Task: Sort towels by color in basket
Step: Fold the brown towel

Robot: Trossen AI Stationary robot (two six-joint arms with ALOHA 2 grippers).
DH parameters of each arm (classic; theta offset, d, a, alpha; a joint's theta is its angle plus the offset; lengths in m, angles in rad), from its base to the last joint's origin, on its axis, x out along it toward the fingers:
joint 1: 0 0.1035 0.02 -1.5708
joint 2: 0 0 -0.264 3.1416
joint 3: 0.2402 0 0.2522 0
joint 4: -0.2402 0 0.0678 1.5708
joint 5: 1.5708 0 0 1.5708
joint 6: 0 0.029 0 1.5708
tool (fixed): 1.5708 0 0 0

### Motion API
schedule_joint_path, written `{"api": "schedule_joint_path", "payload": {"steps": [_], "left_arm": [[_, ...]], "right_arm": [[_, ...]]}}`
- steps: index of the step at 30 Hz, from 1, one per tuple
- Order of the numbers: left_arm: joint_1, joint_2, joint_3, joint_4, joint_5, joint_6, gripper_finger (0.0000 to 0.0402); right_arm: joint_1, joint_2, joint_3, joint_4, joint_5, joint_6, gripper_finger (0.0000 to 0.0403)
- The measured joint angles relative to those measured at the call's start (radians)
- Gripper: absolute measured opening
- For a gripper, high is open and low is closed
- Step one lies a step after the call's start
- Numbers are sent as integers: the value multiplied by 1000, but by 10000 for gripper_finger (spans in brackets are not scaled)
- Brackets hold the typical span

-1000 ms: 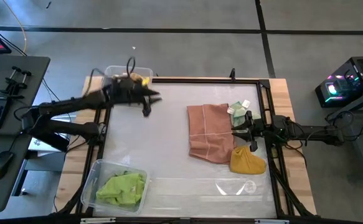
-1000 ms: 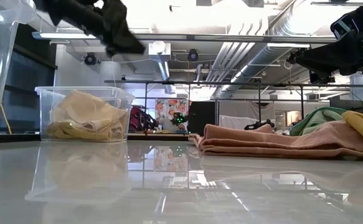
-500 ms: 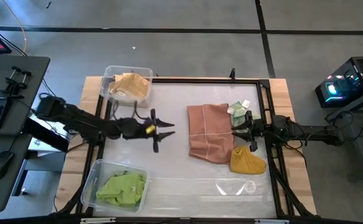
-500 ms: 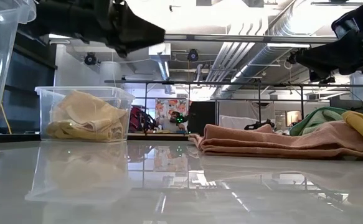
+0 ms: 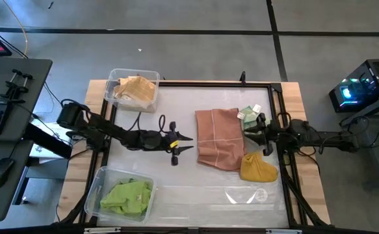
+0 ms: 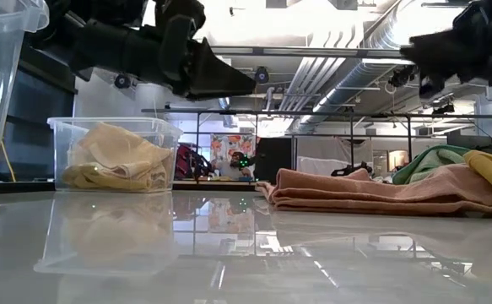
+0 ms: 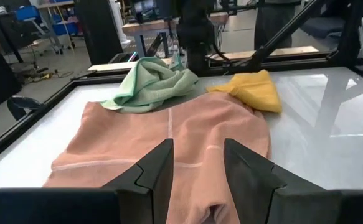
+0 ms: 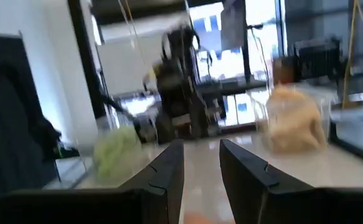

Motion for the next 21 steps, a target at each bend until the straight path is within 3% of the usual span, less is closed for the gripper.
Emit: {"api": "schedule_joint_path", "payload": {"steps": [4, 9, 16, 21], "left_arm": [[0, 4, 0, -1, 0, 1, 126], [0, 4, 1, 10, 0, 14, 126], [0, 4, 1, 7, 0, 9, 126], [2, 4, 1, -1, 0, 25, 126]], "right_arm": [[28, 43, 0, 152, -19, 48, 98], [95, 162, 0, 214, -8, 115, 98], [148, 408, 0, 357, 223, 189, 98], [145, 589, 3, 500, 268, 113, 99]]}}
